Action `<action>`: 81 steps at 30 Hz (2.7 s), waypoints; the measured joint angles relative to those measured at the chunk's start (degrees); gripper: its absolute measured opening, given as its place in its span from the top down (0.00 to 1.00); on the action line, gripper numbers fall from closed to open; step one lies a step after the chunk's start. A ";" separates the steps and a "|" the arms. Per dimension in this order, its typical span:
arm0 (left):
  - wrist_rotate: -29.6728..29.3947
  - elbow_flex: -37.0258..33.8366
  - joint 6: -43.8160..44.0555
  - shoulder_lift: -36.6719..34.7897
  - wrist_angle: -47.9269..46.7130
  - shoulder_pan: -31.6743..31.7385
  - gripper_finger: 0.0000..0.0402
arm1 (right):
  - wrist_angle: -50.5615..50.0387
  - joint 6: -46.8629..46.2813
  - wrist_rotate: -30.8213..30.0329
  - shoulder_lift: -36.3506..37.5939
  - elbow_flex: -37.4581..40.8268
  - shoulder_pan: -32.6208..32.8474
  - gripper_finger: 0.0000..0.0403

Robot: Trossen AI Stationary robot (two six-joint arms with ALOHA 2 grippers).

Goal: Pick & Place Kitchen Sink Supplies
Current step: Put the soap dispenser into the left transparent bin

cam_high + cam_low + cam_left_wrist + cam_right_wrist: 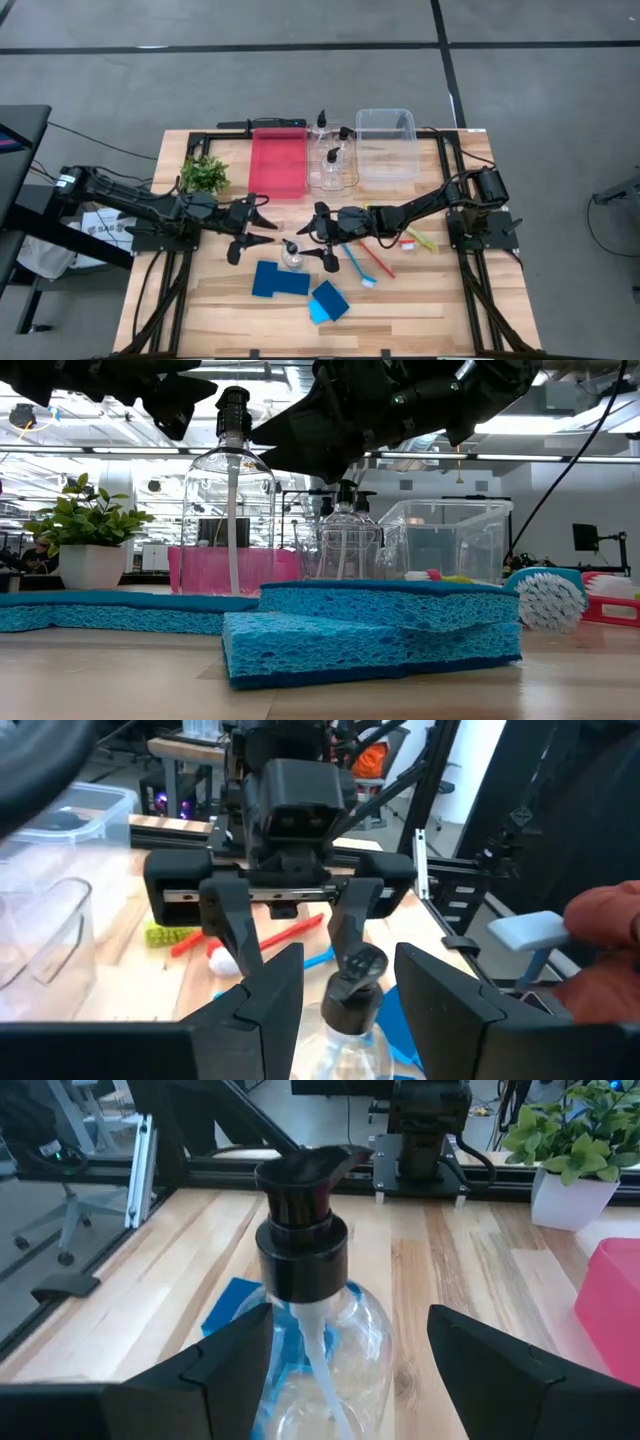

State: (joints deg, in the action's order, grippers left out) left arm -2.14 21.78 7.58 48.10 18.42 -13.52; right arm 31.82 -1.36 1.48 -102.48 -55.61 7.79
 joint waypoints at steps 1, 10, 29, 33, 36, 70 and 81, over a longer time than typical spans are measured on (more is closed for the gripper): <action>-0.02 0.00 0.01 0.13 0.08 0.01 0.60 | 0.00 0.22 0.00 0.00 0.00 0.00 0.35; -0.04 0.00 -2.98 0.08 0.10 0.01 0.60 | 0.11 0.39 0.00 0.00 0.00 -0.85 0.35; -0.02 0.00 -3.68 0.06 1.12 0.01 0.60 | 0.32 1.78 0.00 0.04 0.00 -0.26 0.34; -0.02 0.00 -3.68 0.06 1.21 0.00 0.60 | 0.37 1.79 -1.28 0.04 0.00 -0.30 0.28; -0.02 0.00 -3.68 0.06 1.43 0.00 0.60 | 0.40 1.50 -3.37 0.04 0.00 -0.29 0.22; 0.00 0.00 -3.91 0.06 2.22 0.00 0.60 | 0.36 1.91 3.42 -2.01 -3.24 -0.05 0.19; 0.01 -0.02 -3.90 0.06 2.24 0.00 0.60 | -0.19 3.32 4.45 -9.49 -11.80 -0.61 0.19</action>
State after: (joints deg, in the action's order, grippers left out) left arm -2.13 21.76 3.68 48.16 20.67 -13.52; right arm 31.63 1.96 5.92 -111.96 -67.41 7.18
